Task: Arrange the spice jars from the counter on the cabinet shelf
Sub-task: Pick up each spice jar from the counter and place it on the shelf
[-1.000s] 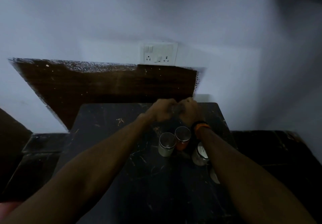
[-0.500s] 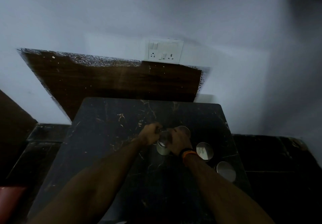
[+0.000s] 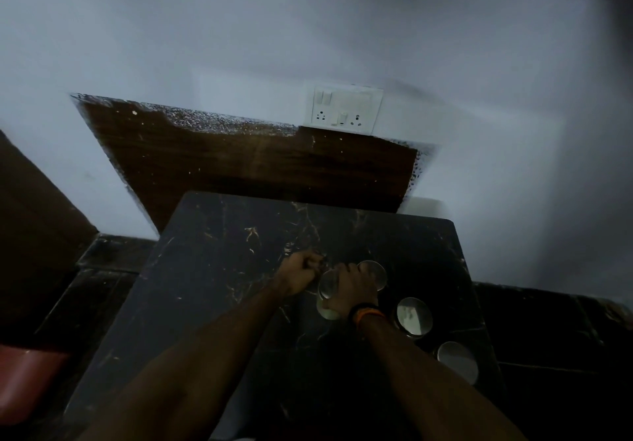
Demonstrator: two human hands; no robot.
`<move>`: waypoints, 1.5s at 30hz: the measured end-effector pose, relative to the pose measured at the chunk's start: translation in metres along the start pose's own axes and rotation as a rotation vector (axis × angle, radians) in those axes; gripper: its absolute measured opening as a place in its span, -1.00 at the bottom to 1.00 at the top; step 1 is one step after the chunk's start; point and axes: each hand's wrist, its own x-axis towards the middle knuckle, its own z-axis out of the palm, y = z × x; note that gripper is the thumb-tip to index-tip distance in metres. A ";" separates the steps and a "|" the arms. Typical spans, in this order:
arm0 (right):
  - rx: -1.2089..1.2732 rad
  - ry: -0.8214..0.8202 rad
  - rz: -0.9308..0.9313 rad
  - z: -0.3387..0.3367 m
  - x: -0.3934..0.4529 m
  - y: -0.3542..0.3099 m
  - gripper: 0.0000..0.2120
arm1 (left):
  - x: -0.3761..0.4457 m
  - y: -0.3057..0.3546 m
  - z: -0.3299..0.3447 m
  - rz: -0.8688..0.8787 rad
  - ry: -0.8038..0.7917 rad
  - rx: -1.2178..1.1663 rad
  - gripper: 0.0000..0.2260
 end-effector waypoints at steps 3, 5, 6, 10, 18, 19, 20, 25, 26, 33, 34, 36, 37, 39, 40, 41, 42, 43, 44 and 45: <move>0.065 0.009 -0.011 -0.007 0.003 0.003 -0.35 | -0.002 -0.003 -0.003 0.005 0.062 -0.060 -0.79; 0.138 0.017 0.005 -0.017 0.006 0.007 -0.38 | -0.003 -0.006 -0.005 -0.010 0.093 -0.142 -0.82; 0.175 0.012 0.022 -0.024 0.008 0.008 -0.37 | -0.004 -0.006 -0.006 -0.027 0.106 -0.197 -0.83; 0.415 -0.006 0.022 -0.060 0.015 0.013 -0.30 | -0.008 0.003 -0.004 -0.086 0.144 -0.512 -0.82; 1.083 -0.084 -0.155 -0.138 0.010 0.025 -0.38 | -0.015 0.031 -0.002 -0.258 -0.056 -0.981 -0.59; 1.127 -0.077 -0.177 -0.146 0.010 0.027 -0.37 | -0.017 0.035 -0.001 -0.284 -0.139 -1.087 -0.59; 1.167 -0.069 -0.195 -0.153 0.010 0.028 -0.35 | -0.019 0.038 0.001 -0.291 -0.236 -1.205 -0.58; 1.398 0.003 -0.224 -0.174 0.014 0.032 -0.28 | -0.024 0.060 0.005 -0.170 -0.427 -1.567 -0.48; 1.445 0.020 -0.224 -0.179 0.016 0.032 -0.28 | -0.023 0.067 0.003 -0.126 -0.410 -1.598 -0.48; 1.764 0.151 -0.196 -0.198 0.024 0.032 -0.52 | -0.020 0.113 -0.008 0.192 -0.225 -1.517 -0.42; 1.790 0.179 -0.191 -0.200 0.026 0.032 -0.58 | -0.021 0.122 -0.010 0.240 -0.174 -1.454 -0.40; 1.812 0.234 -0.175 -0.207 0.028 0.030 -0.60 | -0.026 0.139 -0.013 0.304 -0.079 -1.323 -0.38; 1.813 0.254 -0.165 -0.210 0.029 0.028 -0.56 | -0.027 0.146 -0.014 0.327 -0.030 -1.263 -0.38; 1.788 0.288 -0.135 -0.217 0.030 0.026 -0.42 | -0.029 0.158 -0.013 0.368 0.083 -1.135 -0.40; 1.758 0.299 -0.119 -0.220 0.029 0.025 -0.35 | -0.031 0.162 -0.013 0.384 0.139 -1.063 -0.39; 1.724 0.310 -0.114 -0.223 0.028 0.025 -0.26 | -0.032 0.168 -0.013 0.405 0.193 -0.989 -0.38; 1.702 0.319 -0.113 -0.225 0.028 0.024 -0.18 | -0.033 0.171 -0.012 0.427 0.237 -0.923 -0.36; 1.697 0.330 -0.115 -0.227 0.029 0.024 -0.13 | -0.033 0.173 -0.013 0.452 0.262 -0.881 -0.34; 1.712 0.340 -0.123 -0.230 0.029 0.025 -0.14 | -0.034 0.176 -0.014 0.478 0.263 -0.866 -0.35; 1.744 0.342 -0.142 -0.233 0.028 0.026 -0.20 | -0.034 0.177 -0.015 0.499 0.239 -0.879 -0.38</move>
